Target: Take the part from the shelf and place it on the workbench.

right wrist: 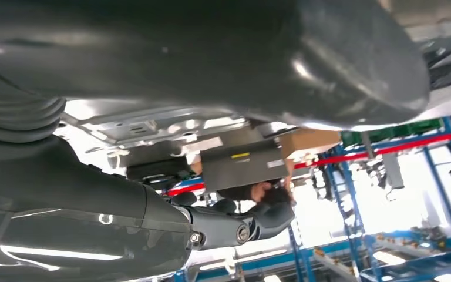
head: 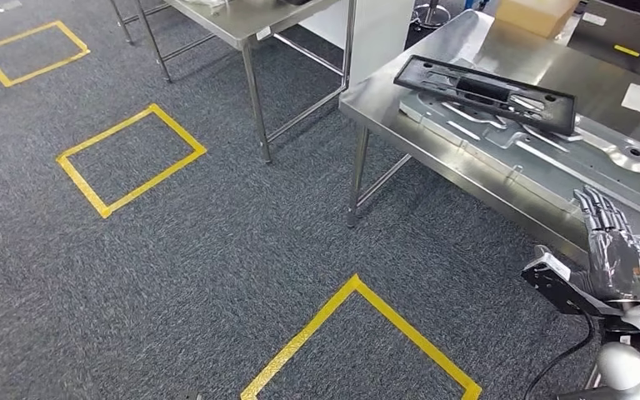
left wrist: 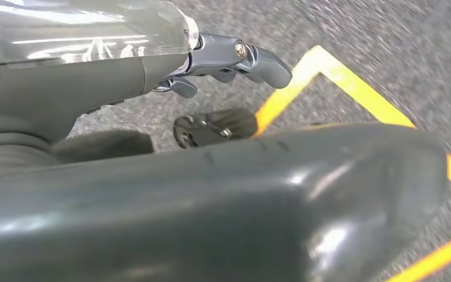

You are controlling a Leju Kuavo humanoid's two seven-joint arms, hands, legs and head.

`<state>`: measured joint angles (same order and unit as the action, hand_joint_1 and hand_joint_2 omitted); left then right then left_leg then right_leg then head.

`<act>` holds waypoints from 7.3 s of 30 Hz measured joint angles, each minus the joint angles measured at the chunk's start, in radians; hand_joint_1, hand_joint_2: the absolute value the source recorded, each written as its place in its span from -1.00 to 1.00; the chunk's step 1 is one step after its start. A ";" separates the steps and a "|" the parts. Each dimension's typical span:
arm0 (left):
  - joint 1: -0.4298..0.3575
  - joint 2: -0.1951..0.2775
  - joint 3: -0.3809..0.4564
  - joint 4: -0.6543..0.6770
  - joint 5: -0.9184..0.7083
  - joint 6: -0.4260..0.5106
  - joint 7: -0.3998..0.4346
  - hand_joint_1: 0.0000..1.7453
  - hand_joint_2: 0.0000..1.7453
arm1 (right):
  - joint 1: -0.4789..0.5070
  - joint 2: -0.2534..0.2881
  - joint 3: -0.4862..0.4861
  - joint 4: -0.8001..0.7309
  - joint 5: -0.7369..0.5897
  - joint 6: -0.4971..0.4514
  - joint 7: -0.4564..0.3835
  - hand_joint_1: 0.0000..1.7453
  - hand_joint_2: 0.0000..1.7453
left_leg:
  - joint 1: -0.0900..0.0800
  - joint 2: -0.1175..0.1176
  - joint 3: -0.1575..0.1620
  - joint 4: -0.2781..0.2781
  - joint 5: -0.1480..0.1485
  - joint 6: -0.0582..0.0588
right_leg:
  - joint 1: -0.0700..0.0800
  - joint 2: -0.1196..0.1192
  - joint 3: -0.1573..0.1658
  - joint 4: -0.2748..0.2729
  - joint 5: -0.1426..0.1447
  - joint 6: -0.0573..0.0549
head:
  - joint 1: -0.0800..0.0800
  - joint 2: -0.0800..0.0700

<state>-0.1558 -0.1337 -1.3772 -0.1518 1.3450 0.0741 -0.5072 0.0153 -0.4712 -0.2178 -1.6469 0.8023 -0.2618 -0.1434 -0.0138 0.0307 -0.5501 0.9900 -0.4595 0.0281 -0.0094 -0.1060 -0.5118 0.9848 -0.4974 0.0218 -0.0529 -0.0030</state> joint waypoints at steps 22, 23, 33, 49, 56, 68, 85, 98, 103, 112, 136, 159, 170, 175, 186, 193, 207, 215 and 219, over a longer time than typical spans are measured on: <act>0.032 0.007 0.000 0.000 0.008 0.013 0.019 -1.00 -1.00 | 0.032 0.038 -0.011 -0.002 0.079 0.014 -0.008 -1.00 -1.00 | 0.015 -0.041 -0.180 0.315 -0.122 -0.044 | -0.013 0.067 -0.032 0.023 0.006 -0.025 | -0.001 0.000; 0.034 0.007 0.000 0.000 0.008 0.013 0.019 -1.00 -1.00 | 0.032 0.040 -0.010 -0.001 0.081 0.014 -0.008 -1.00 -1.00 | 0.016 -0.038 -0.173 0.311 -0.112 -0.045 | -0.013 0.054 -0.032 0.023 0.006 -0.024 | -0.001 0.000; 0.030 0.007 0.000 0.000 0.009 0.013 0.019 -1.00 -1.00 | 0.015 0.058 0.006 -0.003 0.124 0.015 0.003 -1.00 -1.00 | 0.004 -0.019 -0.018 0.002 0.010 0.010 | -0.013 0.019 -0.036 0.063 -0.034 0.017 | 0.000 0.000; 0.044 0.009 0.000 0.000 0.031 0.034 0.035 -1.00 -1.00 | 0.057 0.088 0.036 -0.016 0.086 0.065 -0.045 -1.00 -1.00 | 0.004 -0.088 -0.084 0.109 -0.037 -0.027 | -0.018 0.115 -0.041 0.031 0.005 -0.023 | -0.001 0.000; 0.057 0.015 0.001 0.000 0.054 0.058 0.071 -1.00 -1.00 | 0.160 0.164 0.123 -0.005 -0.126 0.179 -0.155 -1.00 -1.00 | 0.014 -0.007 -0.093 0.157 -0.040 -0.037 | -0.009 0.024 -0.031 0.031 -0.006 -0.028 | -0.001 0.000; 0.064 0.028 0.008 0.001 0.080 0.080 0.088 -1.00 -1.00 | 0.137 0.377 0.506 0.434 -0.610 0.236 -0.317 -1.00 -1.00 | 0.009 -0.062 -0.013 -0.002 0.014 0.005 | -0.006 0.100 -0.145 0.301 -0.143 0.005 | 0.000 0.000; 0.060 0.046 0.035 0.001 0.097 0.168 0.043 -1.00 -1.00 | -0.069 0.518 0.611 0.976 -0.797 0.369 -0.397 -1.00 -1.00 | 0.023 -0.034 -0.135 0.254 -0.087 -0.059 | 0.000 0.047 -0.036 0.027 0.005 -0.050 | -0.002 0.000; 0.060 0.059 0.054 0.002 0.110 0.179 -0.003 -1.00 -1.00 | -0.133 0.589 0.606 1.241 -0.853 0.365 -0.428 -1.00 -1.00 | 0.017 -0.058 -0.005 -0.003 0.014 -0.006 | -0.004 0.100 -0.151 0.301 -0.138 -0.007 | -0.001 0.000; 0.070 0.066 0.075 0.002 0.113 0.150 -0.074 -1.00 -1.00 | -0.127 0.601 0.605 1.287 -0.853 0.368 -0.442 -1.00 -1.00 | 0.016 -0.121 -0.006 0.011 0.006 -0.017 | -0.005 0.142 -0.082 0.107 -0.004 -0.017 | -0.001 0.000; 0.083 0.080 0.094 0.004 0.114 0.107 -0.148 -1.00 -1.00 | -0.124 0.652 0.605 1.333 -0.829 0.338 -0.463 -1.00 -1.00 | 0.021 -0.057 -0.094 0.181 -0.097 -0.062 | 0.000 0.104 -0.054 0.038 0.013 -0.061 | -0.002 0.000; 0.044 0.078 0.068 0.004 0.070 0.087 -0.079 -1.00 -1.00 | -0.134 0.661 0.599 1.369 -0.887 0.360 -0.452 -1.00 -1.00 | 0.018 -0.134 -0.012 0.016 0.006 -0.028 | 0.000 0.168 -0.057 0.051 0.012 -0.028 | -0.001 0.000; 0.045 0.046 0.095 0.002 0.115 0.039 -0.041 -1.00 -1.00 | -0.127 0.648 0.595 1.381 -0.856 0.381 -0.397 -1.00 -1.00 | 0.019 -0.042 0.001 -0.005 0.017 -0.006 | 0.002 0.094 -0.128 0.266 -0.127 -0.012 | -0.001 0.000; 0.044 0.026 0.122 0.001 0.116 0.003 -0.021 -1.00 -1.00 | -0.121 0.637 0.597 1.389 -0.860 0.398 -0.385 -1.00 -1.00 | 0.016 -0.132 -0.013 0.019 0.001 -0.041 | 0.001 0.136 -0.061 0.043 0.028 -0.040 | -0.002 0.000; 0.038 0.026 0.127 0.001 0.116 0.001 -0.009 -1.00 -1.00 | -0.115 0.640 0.598 1.394 -0.863 0.402 -0.379 -1.00 -1.00 | 0.022 -0.042 -0.133 0.274 -0.130 -0.063 | 0.001 0.078 -0.059 0.037 0.027 -0.061 | -0.002 0.000; 0.035 0.024 0.136 0.000 0.117 0.000 0.003 -1.00 -1.00 | -0.114 0.640 0.598 1.396 -0.865 0.399 -0.383 -1.00 -1.00 | 0.018 -0.002 0.001 0.002 0.008 -0.022 | 0.007 0.018 -0.041 0.056 -0.005 -0.017 | -0.002 0.000; 0.029 0.021 0.152 -0.001 0.119 -0.015 0.032 -1.00 -1.00 | -0.107 0.638 0.598 1.400 -0.870 0.395 -0.384 -1.00 -1.00 | 0.022 -0.079 0.002 0.000 0.012 -0.010 | 0.001 0.103 -0.154 0.269 -0.069 -0.009 | -0.001 0.000; 0.048 0.022 0.262 -0.003 0.124 -0.054 0.080 -1.00 -1.00 | -0.099 0.637 0.597 1.404 -0.893 0.395 -0.369 -1.00 -1.00 | 0.024 -0.038 -0.199 0.317 -0.076 -0.069 | -0.002 0.096 0.043 0.031 -0.063 -0.060 | -0.003 0.000; 0.058 0.026 0.296 -0.004 0.124 -0.051 0.093 -1.00 -1.00 | -0.100 0.638 0.597 1.408 -0.894 0.391 -0.368 -1.00 -1.00 | 0.004 -0.027 -0.102 0.045 0.064 -0.017 | -0.004 0.087 0.147 0.037 -0.107 -0.017 | -0.003 0.000; 0.049 0.027 0.300 -0.004 0.124 -0.048 0.094 -1.00 -1.00 | -0.105 0.635 0.597 1.409 -0.896 0.389 -0.368 -1.00 -1.00 | 0.013 -0.038 -0.001 -0.006 0.016 0.001 | -0.005 0.100 -0.043 0.309 -0.044 -0.005 | -0.003 0.000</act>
<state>-0.1068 -0.1065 -1.0772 -0.1556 1.4694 0.0257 -0.4129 -0.0899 0.1641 0.3796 -0.2379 -0.0939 0.1273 -0.5115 -0.0006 -0.0073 -0.5512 0.9839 -0.4436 0.0293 -0.0142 -0.0064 -0.5545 1.2939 -0.5417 0.0171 -0.0560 -0.0029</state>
